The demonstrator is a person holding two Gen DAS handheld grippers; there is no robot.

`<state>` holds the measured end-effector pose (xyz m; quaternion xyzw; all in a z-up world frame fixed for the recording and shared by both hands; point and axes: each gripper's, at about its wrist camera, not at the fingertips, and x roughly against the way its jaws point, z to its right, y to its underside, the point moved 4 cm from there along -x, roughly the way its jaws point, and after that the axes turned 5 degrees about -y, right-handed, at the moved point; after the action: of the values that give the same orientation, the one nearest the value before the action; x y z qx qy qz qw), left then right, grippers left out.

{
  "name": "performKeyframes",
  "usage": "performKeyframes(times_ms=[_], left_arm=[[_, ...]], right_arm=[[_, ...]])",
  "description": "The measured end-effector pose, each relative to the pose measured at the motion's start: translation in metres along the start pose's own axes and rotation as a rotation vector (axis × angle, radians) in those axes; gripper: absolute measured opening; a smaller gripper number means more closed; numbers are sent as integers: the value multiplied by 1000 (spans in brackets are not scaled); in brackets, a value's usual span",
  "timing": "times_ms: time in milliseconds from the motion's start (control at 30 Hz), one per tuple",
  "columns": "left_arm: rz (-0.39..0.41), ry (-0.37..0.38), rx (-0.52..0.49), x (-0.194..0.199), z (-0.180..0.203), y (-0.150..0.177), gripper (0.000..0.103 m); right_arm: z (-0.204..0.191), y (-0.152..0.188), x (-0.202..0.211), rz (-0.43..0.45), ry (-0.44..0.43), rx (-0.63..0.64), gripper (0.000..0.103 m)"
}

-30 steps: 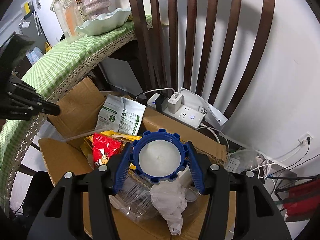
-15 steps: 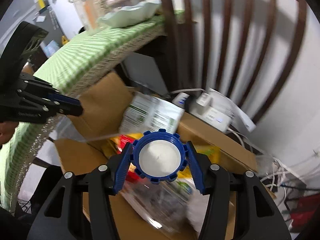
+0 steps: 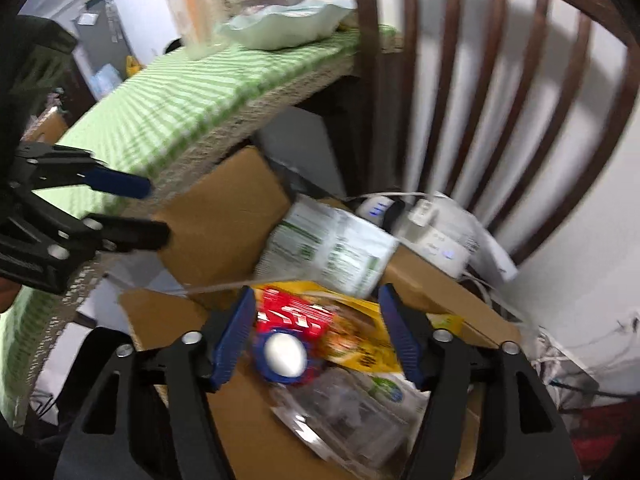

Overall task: Collect trash
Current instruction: 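Carry the blue cap and clear straw to the cardboard box and release both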

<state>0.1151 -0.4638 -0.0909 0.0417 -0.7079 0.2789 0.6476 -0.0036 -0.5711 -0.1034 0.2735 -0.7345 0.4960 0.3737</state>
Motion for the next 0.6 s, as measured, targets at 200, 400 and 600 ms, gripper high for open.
performKeyframes(times_ms=[200,400,600], left_arm=[[30,29,3,6,10,-1,66],[74,31,-12,14,18,-3,71],[171,34,-4,33,19,-8,71]], right_arm=[[22,17,13,-17,72,-38,70],[35,23,26,-14,125,-61,70],[30,11,44,54,141,-56,70]])
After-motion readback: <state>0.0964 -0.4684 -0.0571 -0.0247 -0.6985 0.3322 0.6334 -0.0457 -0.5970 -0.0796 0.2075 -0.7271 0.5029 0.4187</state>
